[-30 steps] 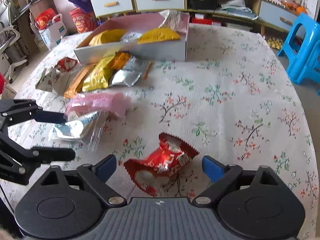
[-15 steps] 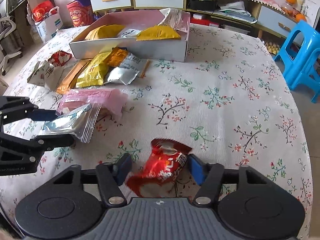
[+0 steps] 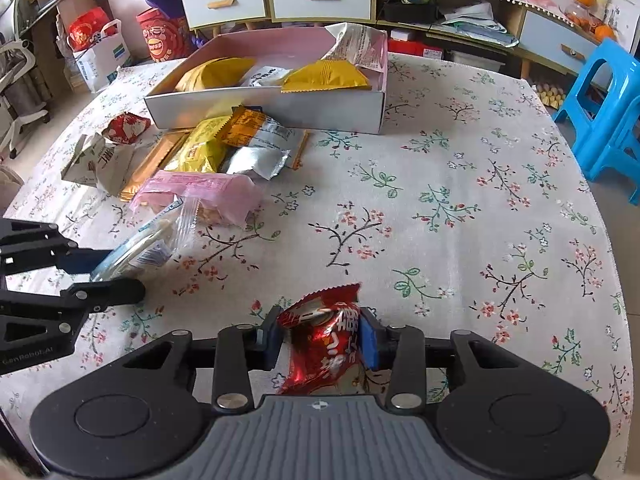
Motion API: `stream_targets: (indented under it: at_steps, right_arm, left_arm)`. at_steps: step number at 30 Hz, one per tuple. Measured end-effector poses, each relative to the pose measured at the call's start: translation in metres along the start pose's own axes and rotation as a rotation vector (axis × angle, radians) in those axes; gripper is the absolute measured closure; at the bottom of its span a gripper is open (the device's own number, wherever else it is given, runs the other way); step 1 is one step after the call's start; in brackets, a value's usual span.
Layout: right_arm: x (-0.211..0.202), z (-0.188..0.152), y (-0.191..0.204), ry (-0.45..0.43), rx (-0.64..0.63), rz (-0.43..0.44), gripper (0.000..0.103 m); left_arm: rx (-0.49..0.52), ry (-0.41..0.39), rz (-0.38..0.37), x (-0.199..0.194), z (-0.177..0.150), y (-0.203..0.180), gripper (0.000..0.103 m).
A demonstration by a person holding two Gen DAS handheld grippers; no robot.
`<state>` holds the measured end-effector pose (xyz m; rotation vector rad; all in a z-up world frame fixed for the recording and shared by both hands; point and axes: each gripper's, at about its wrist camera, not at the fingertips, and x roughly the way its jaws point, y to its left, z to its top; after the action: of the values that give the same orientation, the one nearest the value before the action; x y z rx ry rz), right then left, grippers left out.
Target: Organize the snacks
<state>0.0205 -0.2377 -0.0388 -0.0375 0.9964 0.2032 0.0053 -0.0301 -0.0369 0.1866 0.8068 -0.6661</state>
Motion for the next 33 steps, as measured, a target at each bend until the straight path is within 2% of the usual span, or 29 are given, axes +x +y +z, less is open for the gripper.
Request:
stream_targets:
  at_steps: [9, 14, 19, 22, 24, 26, 33]
  right_arm:
    - [0.002, 0.005, 0.009, -0.004, -0.012, 0.007, 0.075]
    - [0.004, 0.01, 0.013, -0.009, -0.024, -0.012, 0.063]
    - [0.006, 0.013, 0.021, -0.014, -0.062, -0.024, 0.06]
    - [0.009, 0.013, 0.025, -0.016, -0.078, -0.023, 0.063]
    - [0.01, 0.013, 0.025, -0.013, -0.082, -0.024, 0.072]
    - [0.012, 0.013, 0.025, -0.011, -0.086, -0.022, 0.086]
    - [0.007, 0.018, 0.022, -0.035, -0.07, -0.013, 0.098]
  left_arm:
    - [-0.019, 0.011, -0.037, -0.004, -0.001, -0.001, 0.084]
    - [-0.026, 0.001, -0.041, 0.0, -0.003, -0.001, 0.077]
    - [-0.012, -0.022, -0.04, 0.005, -0.005, -0.002, 0.076]
    - [-0.015, -0.032, -0.038, 0.007, -0.005, -0.002, 0.076]
    - [-0.018, -0.033, -0.038, 0.007, -0.005, -0.002, 0.079]
    - [-0.025, -0.035, -0.032, 0.005, -0.004, -0.002, 0.083]
    - [-0.085, -0.019, -0.052, -0.002, 0.002, 0.004, 0.086]
